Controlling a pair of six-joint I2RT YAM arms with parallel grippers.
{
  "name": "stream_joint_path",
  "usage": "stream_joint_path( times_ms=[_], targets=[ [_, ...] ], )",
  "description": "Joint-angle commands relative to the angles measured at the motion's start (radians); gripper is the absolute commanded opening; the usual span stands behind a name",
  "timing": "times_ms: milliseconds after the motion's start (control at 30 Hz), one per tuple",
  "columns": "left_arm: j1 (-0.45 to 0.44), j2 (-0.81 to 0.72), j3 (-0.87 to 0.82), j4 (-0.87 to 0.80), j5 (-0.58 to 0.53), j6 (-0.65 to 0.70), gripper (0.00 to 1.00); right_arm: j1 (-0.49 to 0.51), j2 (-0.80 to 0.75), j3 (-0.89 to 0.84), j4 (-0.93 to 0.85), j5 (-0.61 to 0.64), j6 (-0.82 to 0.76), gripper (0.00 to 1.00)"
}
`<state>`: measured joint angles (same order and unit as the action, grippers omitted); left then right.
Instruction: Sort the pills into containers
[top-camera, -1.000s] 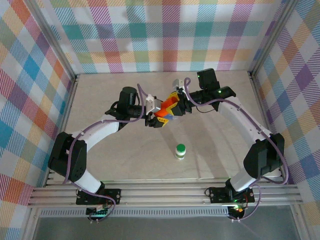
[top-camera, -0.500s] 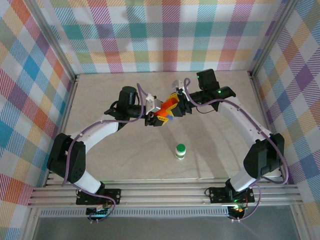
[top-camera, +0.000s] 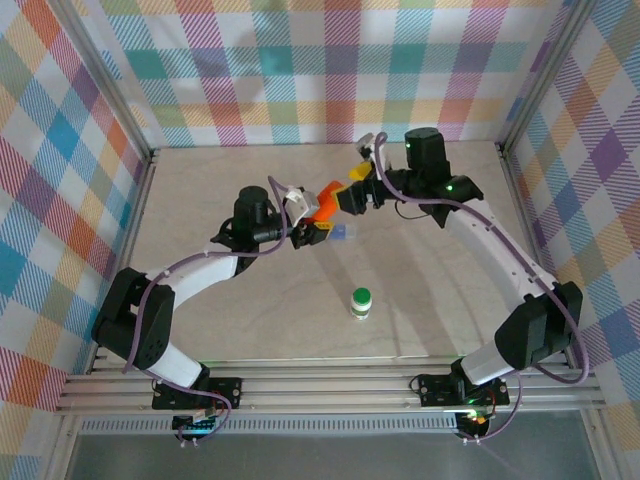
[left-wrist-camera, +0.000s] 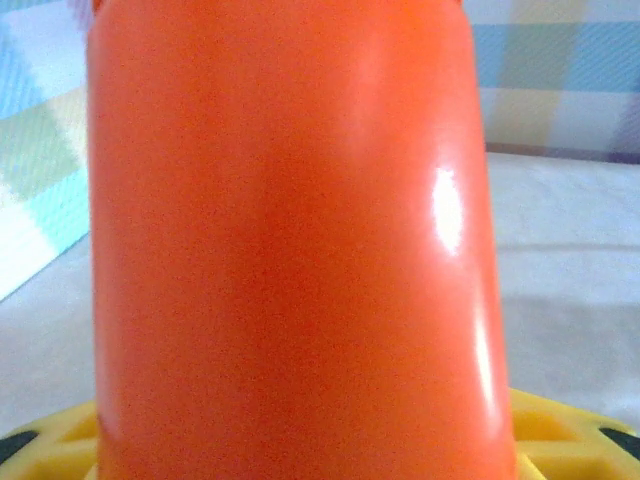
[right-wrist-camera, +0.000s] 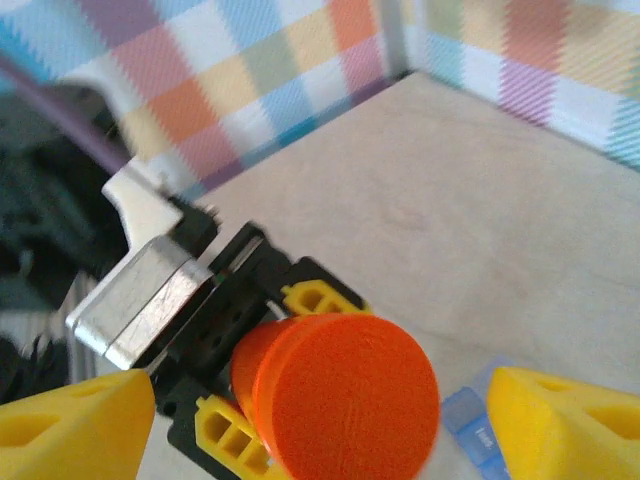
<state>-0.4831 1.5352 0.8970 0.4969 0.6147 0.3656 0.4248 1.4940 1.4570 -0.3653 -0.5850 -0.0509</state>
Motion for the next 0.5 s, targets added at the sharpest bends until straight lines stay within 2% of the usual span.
stream_joint_path(
  times_ms=[0,67,167,467],
  targets=[
    [-0.014,0.018,-0.014,0.218,-0.186,-0.18,0.19,0.017,-0.003,-0.014,0.128,0.177,0.377,0.86],
    [-0.023,0.034,-0.018,0.249,-0.236,-0.209,0.19,0.033,0.014,-0.016,0.15,0.236,0.468,0.85],
    [-0.034,0.052,-0.024,0.271,-0.246,-0.218,0.19,0.046,0.045,-0.019,0.197,0.279,0.534,0.84],
    [-0.052,0.071,-0.023,0.273,-0.28,-0.218,0.18,0.077,0.144,0.042,0.204,0.271,0.583,0.76]
  ],
)
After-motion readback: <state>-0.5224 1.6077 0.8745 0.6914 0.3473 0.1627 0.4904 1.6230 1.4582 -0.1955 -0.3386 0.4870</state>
